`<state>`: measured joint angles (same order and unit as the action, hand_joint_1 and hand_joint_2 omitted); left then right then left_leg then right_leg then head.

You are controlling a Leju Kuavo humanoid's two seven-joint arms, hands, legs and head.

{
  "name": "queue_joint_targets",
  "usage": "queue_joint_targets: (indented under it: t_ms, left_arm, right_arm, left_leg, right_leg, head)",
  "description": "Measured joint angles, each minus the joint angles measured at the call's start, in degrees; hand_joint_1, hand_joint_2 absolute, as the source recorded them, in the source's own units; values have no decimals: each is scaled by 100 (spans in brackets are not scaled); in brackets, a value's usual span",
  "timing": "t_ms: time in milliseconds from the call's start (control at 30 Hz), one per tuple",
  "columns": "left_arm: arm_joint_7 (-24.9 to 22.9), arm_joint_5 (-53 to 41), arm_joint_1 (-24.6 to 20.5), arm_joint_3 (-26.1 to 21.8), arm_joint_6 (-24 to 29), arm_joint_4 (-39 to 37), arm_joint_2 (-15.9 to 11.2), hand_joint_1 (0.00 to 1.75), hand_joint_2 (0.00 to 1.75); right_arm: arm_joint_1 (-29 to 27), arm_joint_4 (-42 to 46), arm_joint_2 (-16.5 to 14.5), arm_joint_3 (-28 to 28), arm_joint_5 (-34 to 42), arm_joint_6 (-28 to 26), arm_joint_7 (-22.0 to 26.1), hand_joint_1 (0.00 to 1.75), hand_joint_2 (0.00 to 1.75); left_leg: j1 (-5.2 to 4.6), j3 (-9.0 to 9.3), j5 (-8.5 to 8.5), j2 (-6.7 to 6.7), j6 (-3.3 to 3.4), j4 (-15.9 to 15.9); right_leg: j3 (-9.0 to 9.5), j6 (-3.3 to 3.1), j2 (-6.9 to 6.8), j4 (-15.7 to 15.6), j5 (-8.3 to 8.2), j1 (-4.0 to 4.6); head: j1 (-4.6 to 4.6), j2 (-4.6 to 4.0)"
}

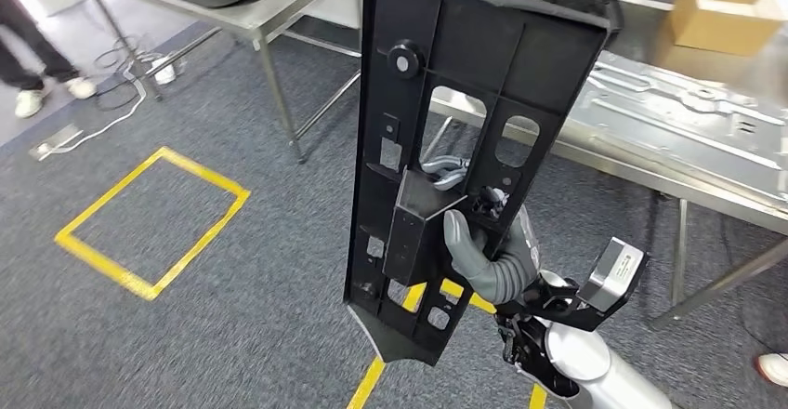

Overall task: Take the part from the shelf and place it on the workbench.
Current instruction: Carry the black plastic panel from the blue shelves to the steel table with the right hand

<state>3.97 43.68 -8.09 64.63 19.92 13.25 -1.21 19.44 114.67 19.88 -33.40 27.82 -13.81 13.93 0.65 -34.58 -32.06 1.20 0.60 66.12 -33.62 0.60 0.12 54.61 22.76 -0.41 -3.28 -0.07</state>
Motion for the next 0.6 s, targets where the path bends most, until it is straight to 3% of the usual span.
queue_joint_targets:
  t_ms: [67, 100, 167, 233, 300, 367, 433, 500, 567, 600]
  left_arm:
    - [9, 10, -21, -1, 1, 0, 3, 0, 175]
    - [13, 13, -36, -2, 4, 0, 3, 0, 175]
    - [11, 12, -30, -2, 9, 0, 3, 0, 175]
    - [12, 8, -14, -2, 13, 0, 3, 0, 175]
    - [14, 2, -8, -1, 15, 0, 4, 0, 175]
    - [16, -6, -8, 0, 17, 0, 17, 0, 175]
    - [22, -11, -21, 1, 24, -1, 27, 0, 175]
    - [25, -12, -16, 1, 28, -2, 26, 0, 175]
    - [25, -12, 4, 1, 28, -2, 27, 0, 175]
    - [25, -12, 9, 1, 29, -2, 27, 0, 175]
  right_arm:
    - [-2, -2, -1, -4, 12, 0, -15, 175, 175]
    - [-4, -2, -1, -6, 18, 0, -21, 175, 175]
    - [-5, -3, -1, -7, 28, -3, -28, 175, 175]
    - [-2, -3, -1, -7, 28, -8, -31, 175, 175]
    - [-3, -3, 0, -5, 26, -16, -32, 175, 175]
    - [-12, -2, 3, -3, 22, -25, -31, 175, 175]
    - [-11, 0, 8, 2, 17, -33, -24, 175, 175]
    - [-9, 0, 9, 3, 14, -40, -19, 175, 175]
    - [-24, -1, 7, 1, 12, -43, -20, 175, 175]
    - [-32, -1, 6, 0, 13, -44, -21, 175, 175]
  left_leg:
    - [3, -330, -197, -55, -27, 646]
    - [4, -353, -131, -61, -30, 664]
    - [15, -80, 273, -155, -16, 24]
    - [43, 246, 604, -476, 20, -776]
    - [41, 346, 664, -651, 74, -1078]
    - [30, 373, 684, -520, 151, -1113]
    - [40, 413, 716, -371, 232, -1153]
    - [31, 430, 715, -212, 275, -1170]
    - [17, 434, 698, -41, 286, -1168]
    - [15, 437, 688, 41, 284, -1168]
  right_leg:
    - [-4, -6, 164, 2, -4, 3]
    - [0, -4, 250, 3, -6, 2]
    - [16, 11, 426, 7, -10, -5]
    - [-9, 54, 586, 24, -18, 1]
    - [-68, 128, 726, 28, -39, -3]
    - [-107, 201, 827, 20, -59, -31]
    - [-230, 252, 597, 261, 87, -23]
    - [-565, 288, 217, 960, 444, -10]
    - [-918, 317, 76, 1663, 692, -28]
    - [-971, 326, 54, 1758, 674, -38]
  head:
    - [6, 0]
    - [7, 0]
    - [7, 0]
    - [6, 0]
    - [3, 0]
    - [5, 0]
    - [-10, 0]
    - [-30, 0]
    - [-31, 0]
    - [-31, 0]
